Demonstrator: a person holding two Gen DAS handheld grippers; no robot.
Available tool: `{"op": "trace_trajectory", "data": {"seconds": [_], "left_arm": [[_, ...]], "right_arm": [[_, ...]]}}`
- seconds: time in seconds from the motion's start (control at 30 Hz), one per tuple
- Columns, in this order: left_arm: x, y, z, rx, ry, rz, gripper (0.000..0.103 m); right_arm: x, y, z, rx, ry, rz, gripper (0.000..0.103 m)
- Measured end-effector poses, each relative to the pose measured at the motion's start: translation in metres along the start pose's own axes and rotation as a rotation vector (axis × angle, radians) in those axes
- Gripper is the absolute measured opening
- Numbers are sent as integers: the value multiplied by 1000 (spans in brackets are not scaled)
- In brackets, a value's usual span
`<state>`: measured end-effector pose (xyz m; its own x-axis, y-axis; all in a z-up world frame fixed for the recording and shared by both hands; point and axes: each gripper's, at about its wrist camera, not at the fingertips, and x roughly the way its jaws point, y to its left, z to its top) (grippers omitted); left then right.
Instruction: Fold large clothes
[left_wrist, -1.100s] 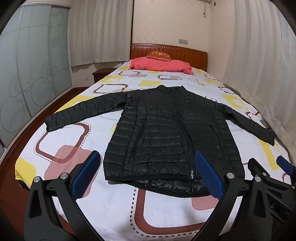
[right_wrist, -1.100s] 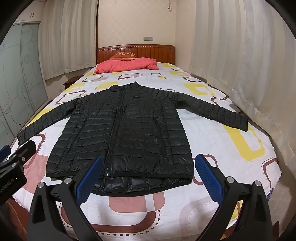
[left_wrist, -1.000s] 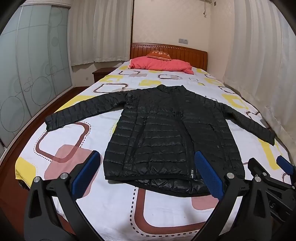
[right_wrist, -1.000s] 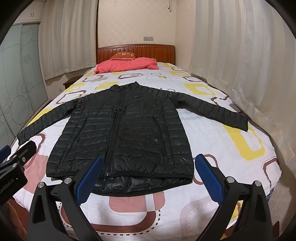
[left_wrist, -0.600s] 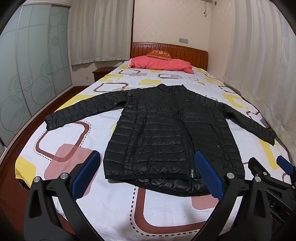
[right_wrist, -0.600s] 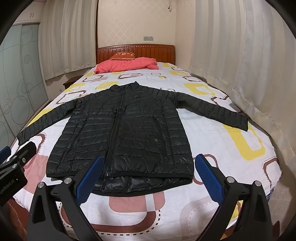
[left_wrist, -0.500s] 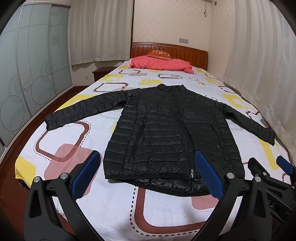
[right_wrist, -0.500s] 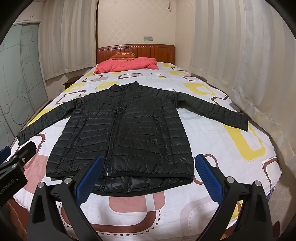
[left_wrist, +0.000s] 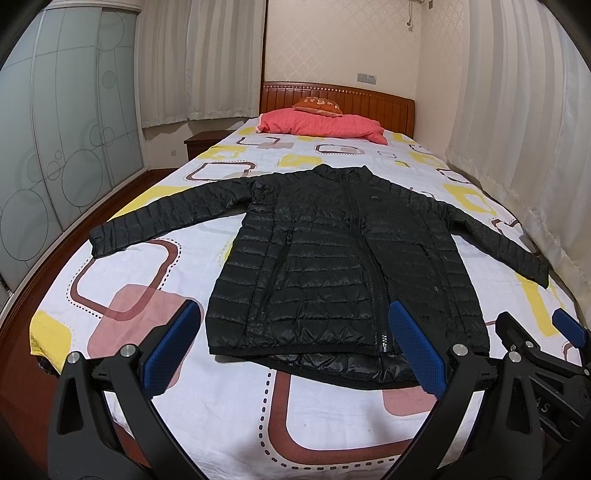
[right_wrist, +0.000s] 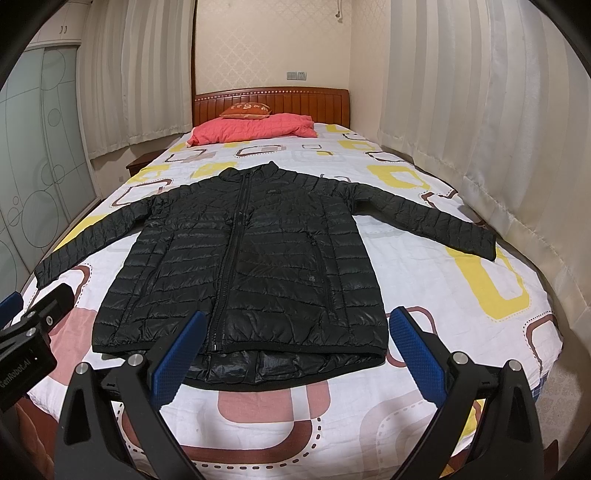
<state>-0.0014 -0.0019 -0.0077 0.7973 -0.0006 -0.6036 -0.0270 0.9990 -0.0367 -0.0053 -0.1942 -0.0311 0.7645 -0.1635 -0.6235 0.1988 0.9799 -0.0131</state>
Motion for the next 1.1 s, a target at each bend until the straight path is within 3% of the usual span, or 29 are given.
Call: {"op": "trace_trajectory", "data": {"seconds": [1.1], "left_arm": [[2, 2, 1, -2, 9, 0, 101]], "right_arm": [[1, 0, -1, 0, 3, 0, 98]]}}
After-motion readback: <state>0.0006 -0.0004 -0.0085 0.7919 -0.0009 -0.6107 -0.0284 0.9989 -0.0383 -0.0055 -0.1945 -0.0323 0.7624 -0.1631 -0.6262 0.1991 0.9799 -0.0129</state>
